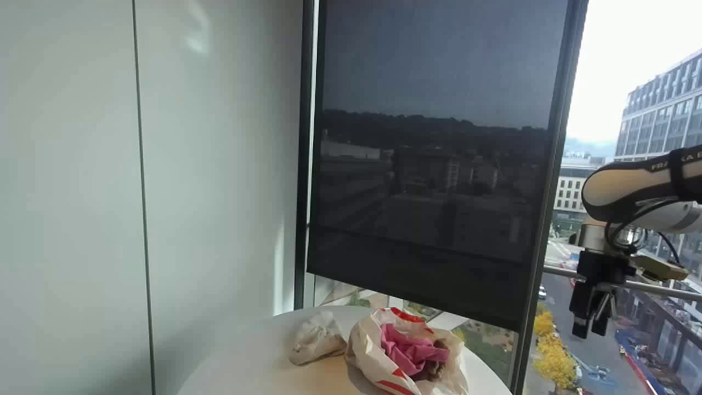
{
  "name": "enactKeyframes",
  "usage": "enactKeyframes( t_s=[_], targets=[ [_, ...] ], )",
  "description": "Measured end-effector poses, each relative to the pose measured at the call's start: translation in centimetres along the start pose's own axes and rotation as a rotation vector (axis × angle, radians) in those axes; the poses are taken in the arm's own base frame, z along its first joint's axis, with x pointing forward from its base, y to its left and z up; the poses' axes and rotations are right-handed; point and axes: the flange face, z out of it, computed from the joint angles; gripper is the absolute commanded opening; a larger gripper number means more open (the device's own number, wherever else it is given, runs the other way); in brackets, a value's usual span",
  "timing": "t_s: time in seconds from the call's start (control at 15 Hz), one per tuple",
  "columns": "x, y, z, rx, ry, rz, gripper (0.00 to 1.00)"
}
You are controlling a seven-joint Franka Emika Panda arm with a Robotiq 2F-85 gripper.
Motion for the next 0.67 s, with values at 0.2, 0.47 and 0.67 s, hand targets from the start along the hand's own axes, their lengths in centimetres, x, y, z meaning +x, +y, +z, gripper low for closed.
enactKeyframes(
  t_s=[0.2, 0.47, 0.67],
  targets=[
    [0.1, 0.1, -0.5, -0.005, 0.010, 0.000, 1.00],
    [0.1, 0.1, -0.5, -0.006, 0.010, 0.000, 1.00],
    [0.3, 0.1, 1.1, 0.006, -0.027, -0.024, 1.00]
  ],
)
